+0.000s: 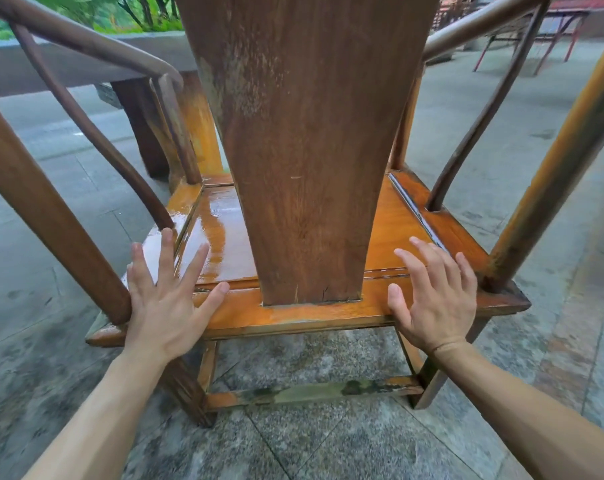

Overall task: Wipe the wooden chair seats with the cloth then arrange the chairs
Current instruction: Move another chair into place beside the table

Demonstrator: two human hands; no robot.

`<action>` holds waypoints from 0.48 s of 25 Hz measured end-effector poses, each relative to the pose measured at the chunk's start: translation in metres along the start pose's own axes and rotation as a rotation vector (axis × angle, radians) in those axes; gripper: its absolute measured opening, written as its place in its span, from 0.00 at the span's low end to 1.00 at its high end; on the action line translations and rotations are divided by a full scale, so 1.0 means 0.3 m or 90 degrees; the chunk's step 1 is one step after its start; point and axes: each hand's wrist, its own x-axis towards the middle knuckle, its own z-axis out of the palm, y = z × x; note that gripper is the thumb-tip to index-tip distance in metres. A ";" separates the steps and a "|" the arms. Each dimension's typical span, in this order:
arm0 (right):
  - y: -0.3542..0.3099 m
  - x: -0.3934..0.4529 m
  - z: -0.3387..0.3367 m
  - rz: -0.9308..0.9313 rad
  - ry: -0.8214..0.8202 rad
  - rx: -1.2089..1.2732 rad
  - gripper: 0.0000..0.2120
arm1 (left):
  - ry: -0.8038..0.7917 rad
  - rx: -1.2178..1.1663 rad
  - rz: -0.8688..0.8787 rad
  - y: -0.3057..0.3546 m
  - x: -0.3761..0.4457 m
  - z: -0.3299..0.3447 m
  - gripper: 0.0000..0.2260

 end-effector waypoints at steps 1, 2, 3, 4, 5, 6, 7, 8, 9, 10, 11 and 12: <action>0.014 0.012 0.022 -0.006 0.003 0.010 0.23 | 0.000 0.006 -0.009 0.011 0.009 0.002 0.35; 0.029 0.027 0.048 -0.014 0.007 0.021 0.23 | 0.003 0.008 -0.020 0.023 0.023 0.004 0.36; 0.043 0.040 0.075 -0.024 0.013 0.029 0.23 | 0.005 0.008 -0.031 0.036 0.031 0.006 0.36; 0.055 0.057 0.102 -0.032 0.020 0.036 0.23 | 0.007 0.011 -0.042 0.049 0.037 0.006 0.37; 0.072 0.079 0.130 -0.040 0.023 0.044 0.23 | 0.011 0.014 -0.052 0.066 0.048 0.009 0.37; 0.091 0.105 0.161 -0.050 0.019 0.059 0.23 | 0.017 0.017 -0.066 0.082 0.060 0.015 0.37; 0.107 0.129 0.199 -0.063 0.016 0.068 0.23 | 0.020 0.016 -0.083 0.098 0.071 0.019 0.37; 0.120 0.147 0.232 -0.071 0.018 0.067 0.23 | 0.022 0.012 -0.092 0.113 0.085 0.021 0.36; 0.130 0.168 0.270 -0.078 0.021 0.070 0.23 | 0.027 0.013 -0.102 0.128 0.099 0.026 0.35; 0.140 0.189 0.305 -0.085 0.022 0.077 0.23 | 0.032 0.020 -0.113 0.143 0.113 0.033 0.35; 0.150 0.209 0.340 -0.094 0.024 0.086 0.23 | 0.037 0.028 -0.124 0.155 0.129 0.040 0.35; 0.159 0.234 0.379 -0.103 0.028 0.098 0.23 | 0.041 0.036 -0.139 0.164 0.148 0.047 0.36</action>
